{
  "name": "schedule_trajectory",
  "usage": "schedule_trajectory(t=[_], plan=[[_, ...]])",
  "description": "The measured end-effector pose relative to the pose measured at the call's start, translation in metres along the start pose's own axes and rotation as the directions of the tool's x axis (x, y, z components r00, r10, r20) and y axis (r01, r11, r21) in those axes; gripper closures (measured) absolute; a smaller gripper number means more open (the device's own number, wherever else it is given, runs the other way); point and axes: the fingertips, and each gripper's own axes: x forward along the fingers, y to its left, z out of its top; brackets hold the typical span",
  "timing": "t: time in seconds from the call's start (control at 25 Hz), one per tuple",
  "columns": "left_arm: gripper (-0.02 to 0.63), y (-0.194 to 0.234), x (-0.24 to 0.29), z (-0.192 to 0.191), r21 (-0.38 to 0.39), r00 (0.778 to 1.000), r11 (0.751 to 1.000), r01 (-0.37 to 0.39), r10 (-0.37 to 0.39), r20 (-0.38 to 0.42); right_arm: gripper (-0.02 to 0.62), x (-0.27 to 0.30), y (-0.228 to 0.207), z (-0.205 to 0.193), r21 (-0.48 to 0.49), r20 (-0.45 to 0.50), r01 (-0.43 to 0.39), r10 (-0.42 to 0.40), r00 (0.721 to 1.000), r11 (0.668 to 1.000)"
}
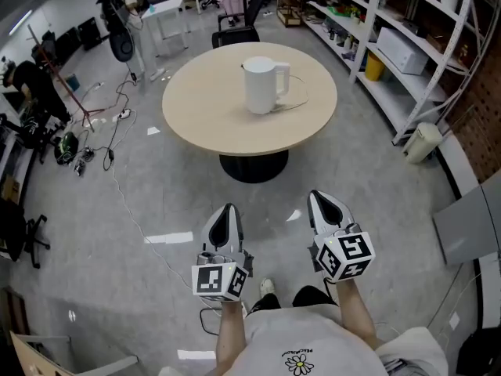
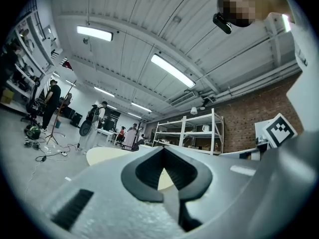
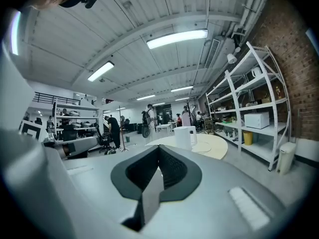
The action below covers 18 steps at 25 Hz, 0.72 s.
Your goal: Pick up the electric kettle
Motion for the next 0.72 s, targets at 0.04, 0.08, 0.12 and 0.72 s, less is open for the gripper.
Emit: schedule_trajectory(t=[0.04,0.08,0.12,0.72], plan=[[0.607,0.008,0.010,0.001,-0.002,1.000,1.000,0.009,-0.010,-0.004,0.591,0.013,0.000,0.001,-0.004,-0.005,0.007,-0.007,1.000,1.000],[0.607,0.014,0.020,0.000,-0.005,1.000,1.000,0.020,-0.020,-0.010,0.591,0.024,-0.001,0.001,-0.007,-0.013,0.013,-0.013,1.000,1.000],[0.607,0.018,0.029,-0.002,-0.006,0.999,1.000,0.030,-0.030,-0.018,0.591,0.034,-0.002,0.001,-0.007,-0.020,0.017,-0.017,1.000,1.000],[0.607,0.097,0.246,-0.038,-0.018,0.995,0.998,0.067,-0.068,-0.072,0.591,0.239,-0.120,0.026,0.068,0.058,0.033,-0.037,0.998,0.997]])
